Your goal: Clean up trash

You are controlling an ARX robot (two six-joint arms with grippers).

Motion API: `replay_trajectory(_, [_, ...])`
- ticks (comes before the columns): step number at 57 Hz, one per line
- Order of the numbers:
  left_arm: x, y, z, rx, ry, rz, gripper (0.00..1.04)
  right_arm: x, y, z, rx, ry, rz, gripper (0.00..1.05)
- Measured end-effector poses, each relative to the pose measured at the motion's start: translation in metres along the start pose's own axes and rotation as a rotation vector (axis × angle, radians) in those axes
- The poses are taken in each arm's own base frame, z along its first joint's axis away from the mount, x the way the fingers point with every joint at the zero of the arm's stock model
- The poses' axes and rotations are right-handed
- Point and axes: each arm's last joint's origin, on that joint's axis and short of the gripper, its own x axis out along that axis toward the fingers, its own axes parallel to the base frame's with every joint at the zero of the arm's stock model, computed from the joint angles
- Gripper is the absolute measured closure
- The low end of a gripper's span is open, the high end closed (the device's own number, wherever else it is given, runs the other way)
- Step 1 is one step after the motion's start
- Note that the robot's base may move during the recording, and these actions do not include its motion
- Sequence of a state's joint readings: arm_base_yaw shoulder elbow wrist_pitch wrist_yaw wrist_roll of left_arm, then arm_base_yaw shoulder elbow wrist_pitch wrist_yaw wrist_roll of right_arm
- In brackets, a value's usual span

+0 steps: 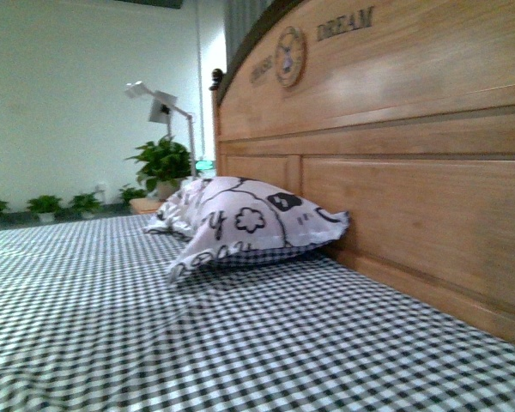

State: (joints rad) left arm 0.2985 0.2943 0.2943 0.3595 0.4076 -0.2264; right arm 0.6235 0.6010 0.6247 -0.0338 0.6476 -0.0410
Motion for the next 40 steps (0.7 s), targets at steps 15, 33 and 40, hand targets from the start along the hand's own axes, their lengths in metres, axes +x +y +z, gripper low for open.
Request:
replay_trajectory(15, [-0.001, 0.000, 0.001, 0.002, -0.007, 0.008, 0.78, 0.001, 0.001, -0.001, -0.004, 0.004, 0.010, 0.85])
replay_trajectory(33, [0.006, 0.021, -0.003, 0.035, 0.463, -0.189, 0.78, 0.000, 0.000, 0.000, 0.000, 0.000, 0.001, 0.85])
replay_trajectory(40, [0.025, 0.048, -0.019, 0.108, 0.622, -0.313, 0.78, 0.000, 0.000, 0.000, 0.000, 0.000, 0.001, 0.85])
